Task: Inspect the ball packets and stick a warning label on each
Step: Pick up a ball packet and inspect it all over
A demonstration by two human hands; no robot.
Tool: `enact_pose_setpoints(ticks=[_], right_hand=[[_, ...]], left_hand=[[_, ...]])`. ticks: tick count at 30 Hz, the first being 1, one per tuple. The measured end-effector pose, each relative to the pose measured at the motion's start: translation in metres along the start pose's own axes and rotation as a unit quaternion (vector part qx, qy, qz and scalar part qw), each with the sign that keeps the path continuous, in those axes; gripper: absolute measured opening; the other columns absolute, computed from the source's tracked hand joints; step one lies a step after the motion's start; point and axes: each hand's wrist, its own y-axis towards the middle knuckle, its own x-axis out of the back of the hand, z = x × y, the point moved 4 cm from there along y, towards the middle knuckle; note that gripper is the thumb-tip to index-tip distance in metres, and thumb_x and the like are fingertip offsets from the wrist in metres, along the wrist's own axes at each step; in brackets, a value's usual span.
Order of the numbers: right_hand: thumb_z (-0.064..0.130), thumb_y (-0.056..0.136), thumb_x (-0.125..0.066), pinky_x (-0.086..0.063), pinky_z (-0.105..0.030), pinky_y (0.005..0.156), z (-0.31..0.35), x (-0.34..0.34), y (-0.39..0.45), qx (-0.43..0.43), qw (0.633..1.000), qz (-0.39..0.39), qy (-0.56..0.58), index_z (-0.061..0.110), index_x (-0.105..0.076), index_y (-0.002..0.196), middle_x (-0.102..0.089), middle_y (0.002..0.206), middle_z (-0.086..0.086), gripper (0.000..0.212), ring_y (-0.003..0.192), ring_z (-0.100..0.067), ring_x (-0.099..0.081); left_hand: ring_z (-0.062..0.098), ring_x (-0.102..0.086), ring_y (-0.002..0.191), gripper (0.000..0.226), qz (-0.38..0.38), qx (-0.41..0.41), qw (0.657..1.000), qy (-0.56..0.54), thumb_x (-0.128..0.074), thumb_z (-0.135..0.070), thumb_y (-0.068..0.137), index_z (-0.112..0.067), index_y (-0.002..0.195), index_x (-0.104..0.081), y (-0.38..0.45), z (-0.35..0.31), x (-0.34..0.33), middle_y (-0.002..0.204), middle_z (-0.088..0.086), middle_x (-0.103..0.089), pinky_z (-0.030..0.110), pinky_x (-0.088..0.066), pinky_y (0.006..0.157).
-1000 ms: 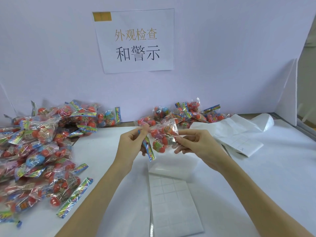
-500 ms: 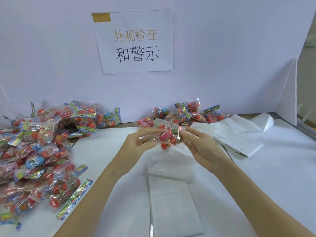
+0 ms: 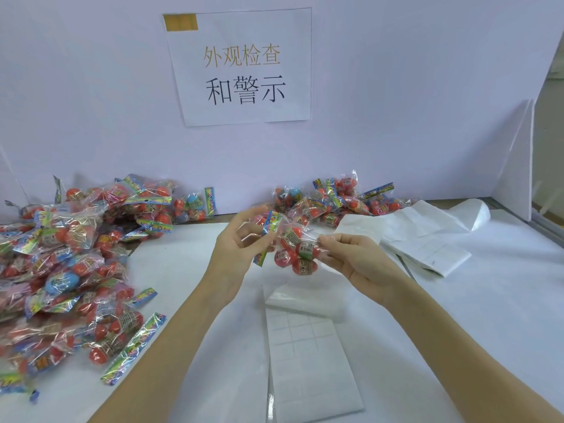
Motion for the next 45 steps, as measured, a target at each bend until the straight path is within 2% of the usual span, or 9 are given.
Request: enact_pose_setpoints(ticks=[5, 11, 15, 20, 24, 27, 31, 35, 45], right_hand=[[0.007, 0.102, -0.062, -0.062, -0.031, 0.074, 0.001, -0.011, -0.005, -0.012, 0.998, 0.031, -0.055, 0.003, -0.065, 0.1, -0.072, 0.093, -0.016, 0.006, 0.081, -0.026, -0.073], [0.019, 0.102, -0.064, -0.062, -0.03, 0.08, -0.001, -0.018, -0.01, 0.019, 0.993, 0.068, -0.098, 0.003, -0.075, 0.116, -0.077, 0.105, -0.023, 0.025, 0.094, -0.029, -0.075], [0.011, 0.106, -0.057, -0.063, -0.032, 0.082, -0.001, -0.014, -0.004, 0.026, 0.998, 0.024, -0.052, -0.008, -0.065, 0.12, -0.073, 0.097, -0.019, 0.026, 0.082, -0.021, -0.072], [0.03, 0.101, -0.066, -0.063, -0.041, 0.089, -0.003, -0.021, -0.009, 0.009, 0.996, 0.062, -0.063, 0.005, -0.051, 0.139, -0.078, 0.107, -0.016, 0.048, 0.1, -0.025, -0.076], [0.063, 0.075, -0.083, -0.059, -0.029, 0.088, 0.01, -0.011, -0.013, 0.09, 0.907, 0.071, -0.405, 0.043, -0.045, 0.137, -0.072, 0.108, 0.004, 0.076, 0.094, -0.004, -0.071], [0.066, 0.059, -0.089, -0.052, -0.025, 0.094, 0.002, -0.007, -0.017, 0.032, 0.821, 0.162, -0.547, 0.052, -0.05, 0.132, -0.061, 0.116, 0.011, 0.084, 0.103, 0.0, -0.06], [0.036, 0.084, -0.086, -0.053, -0.036, 0.1, 0.003, -0.008, -0.015, 0.071, 0.8, 0.148, -0.577, 0.036, -0.059, 0.121, -0.066, 0.115, 0.012, 0.046, 0.109, -0.003, -0.061], [0.02, 0.097, -0.07, -0.054, -0.041, 0.09, 0.014, -0.006, -0.011, 0.168, 0.813, 0.08, -0.551, 0.026, -0.069, 0.107, -0.072, 0.103, 0.008, 0.012, 0.097, -0.012, -0.065], [0.02, 0.102, -0.063, -0.043, -0.011, 0.082, 0.018, -0.003, -0.006, 0.235, 0.83, 0.021, -0.505, 0.03, -0.071, 0.114, -0.071, 0.104, 0.016, 0.017, 0.1, 0.001, -0.062]], left_hand=[[0.017, -0.071, 0.074, 0.028, -0.057, -0.007, 0.998, -0.002, -0.075, -0.005, 0.093, -0.018, 0.118, -0.07, -0.004, -0.001, -0.001, 0.089, 0.007, -0.077, 0.018, -0.048, 0.058], [0.02, -0.074, 0.1, 0.038, -0.106, 0.022, 0.994, -0.027, -0.084, -0.03, 0.086, -0.026, 0.12, -0.069, -0.009, -0.004, -0.004, 0.105, 0.006, -0.078, 0.023, -0.055, 0.079], [0.028, -0.071, 0.114, 0.075, 0.037, 0.073, 0.995, -0.058, -0.083, -0.036, 0.082, -0.048, 0.145, -0.045, -0.011, -0.001, -0.018, 0.124, 0.018, -0.067, 0.038, -0.062, 0.088], [0.033, -0.071, 0.106, 0.061, 0.048, 0.03, 0.998, -0.02, -0.068, -0.01, 0.099, -0.047, 0.143, -0.048, -0.013, 0.003, -0.023, 0.12, 0.008, -0.072, 0.042, -0.062, 0.082], [0.02, -0.067, 0.084, 0.032, -0.011, -0.009, 0.999, 0.036, -0.057, -0.001, 0.104, -0.027, 0.117, -0.07, -0.008, -0.001, -0.009, 0.106, 0.01, -0.071, 0.034, -0.056, 0.073], [0.036, -0.064, 0.084, 0.037, -0.031, -0.016, 0.994, 0.107, -0.05, 0.009, 0.1, -0.015, 0.09, -0.077, -0.006, 0.0, -0.006, 0.107, 0.016, -0.068, 0.032, -0.05, 0.071], [0.037, -0.064, 0.1, 0.036, -0.019, 0.002, 0.988, 0.154, -0.053, 0.003, 0.1, -0.019, 0.095, -0.08, -0.006, 0.001, -0.006, 0.117, 0.014, -0.062, 0.028, -0.051, 0.075], [0.007, -0.058, 0.104, 0.015, 0.041, 0.018, 0.979, 0.197, -0.065, -0.018, 0.101, -0.022, 0.105, -0.079, -0.01, 0.001, -0.012, 0.126, 0.008, -0.051, 0.016, -0.051, 0.085], [0.003, -0.051, 0.119, 0.001, 0.079, -0.012, 0.955, 0.287, -0.078, -0.029, 0.092, -0.028, 0.093, -0.077, -0.01, 0.005, -0.013, 0.122, -0.001, -0.05, 0.004, -0.041, 0.082]])
